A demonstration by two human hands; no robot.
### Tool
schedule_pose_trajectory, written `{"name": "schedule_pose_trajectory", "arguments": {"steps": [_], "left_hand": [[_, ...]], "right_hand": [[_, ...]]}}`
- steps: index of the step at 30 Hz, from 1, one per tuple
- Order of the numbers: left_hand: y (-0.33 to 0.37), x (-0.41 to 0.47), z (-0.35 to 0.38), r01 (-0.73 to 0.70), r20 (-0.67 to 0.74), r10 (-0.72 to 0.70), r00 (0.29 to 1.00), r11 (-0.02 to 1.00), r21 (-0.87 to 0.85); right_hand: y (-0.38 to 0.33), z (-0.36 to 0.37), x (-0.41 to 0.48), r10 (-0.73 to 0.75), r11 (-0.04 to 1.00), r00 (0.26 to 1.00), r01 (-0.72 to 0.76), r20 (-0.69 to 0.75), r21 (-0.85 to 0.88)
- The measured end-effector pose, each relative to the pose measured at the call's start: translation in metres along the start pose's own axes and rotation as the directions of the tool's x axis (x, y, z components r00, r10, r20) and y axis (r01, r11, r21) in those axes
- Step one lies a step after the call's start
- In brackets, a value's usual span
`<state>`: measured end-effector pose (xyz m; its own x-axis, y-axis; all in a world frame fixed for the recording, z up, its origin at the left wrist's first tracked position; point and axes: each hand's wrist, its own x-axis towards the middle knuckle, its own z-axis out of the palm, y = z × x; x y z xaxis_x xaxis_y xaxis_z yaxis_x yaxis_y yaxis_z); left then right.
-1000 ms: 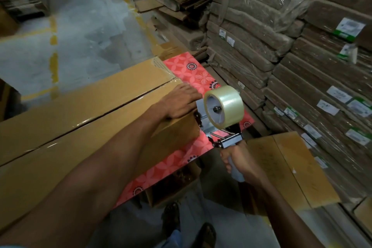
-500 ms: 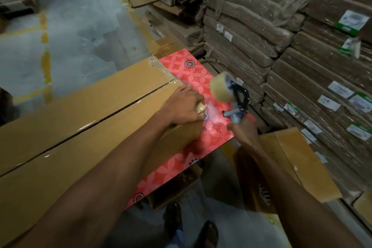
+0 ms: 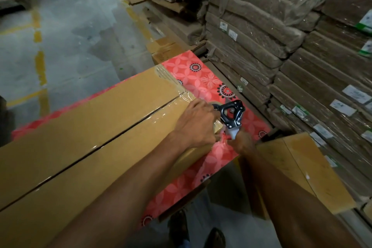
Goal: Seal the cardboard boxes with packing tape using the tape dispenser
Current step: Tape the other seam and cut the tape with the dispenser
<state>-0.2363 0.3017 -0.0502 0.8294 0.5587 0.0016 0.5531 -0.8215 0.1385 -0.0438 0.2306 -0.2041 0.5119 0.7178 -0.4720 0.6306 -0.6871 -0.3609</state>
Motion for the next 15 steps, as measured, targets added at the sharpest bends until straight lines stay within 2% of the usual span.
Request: {"name": "schedule_pose_trajectory", "arguments": {"steps": [2,3,5,6,8,11,13,15], "left_hand": [[-0.001,-0.003,-0.003,-0.030,0.023,0.030,0.999,1.000,0.002],[-0.003,-0.005,-0.009,-0.048,0.034,0.050,0.998,0.997,-0.068],[-0.016,-0.005,-0.027,-0.042,-0.009,0.041,0.999,0.949,-0.312],[-0.030,-0.002,-0.035,-0.014,-0.084,-0.022,0.996,0.917,-0.399],[-0.077,0.008,-0.045,0.133,-0.226,-0.254,0.940,0.886,-0.444],[-0.160,0.019,-0.044,0.389,-0.201,-0.495,0.845,0.828,-0.405],[-0.192,0.026,-0.042,0.430,-0.133,-0.513,0.848,0.813,-0.394],[-0.202,0.033,-0.041,0.416,-0.094,-0.476,0.874,0.835,-0.361]], "right_hand": [[-0.007,-0.018,-0.006,-0.006,0.996,1.000,0.007,0.016,-0.087],[-0.017,-0.032,-0.008,-0.004,0.994,1.000,0.004,-0.005,-0.112],[-0.049,-0.070,-0.016,-0.059,0.994,0.983,0.042,-0.173,-0.100],[-0.070,-0.087,-0.019,-0.103,0.994,0.956,0.088,-0.274,-0.068],[-0.122,-0.113,-0.029,-0.247,0.962,0.891,0.272,-0.382,0.012],[-0.205,-0.122,-0.053,-0.547,0.809,0.780,0.586,-0.303,0.049],[-0.248,-0.108,-0.047,-0.704,0.695,0.671,0.718,-0.230,-0.031],[-0.276,-0.091,-0.034,-0.763,0.644,0.632,0.762,-0.140,-0.071]]}}
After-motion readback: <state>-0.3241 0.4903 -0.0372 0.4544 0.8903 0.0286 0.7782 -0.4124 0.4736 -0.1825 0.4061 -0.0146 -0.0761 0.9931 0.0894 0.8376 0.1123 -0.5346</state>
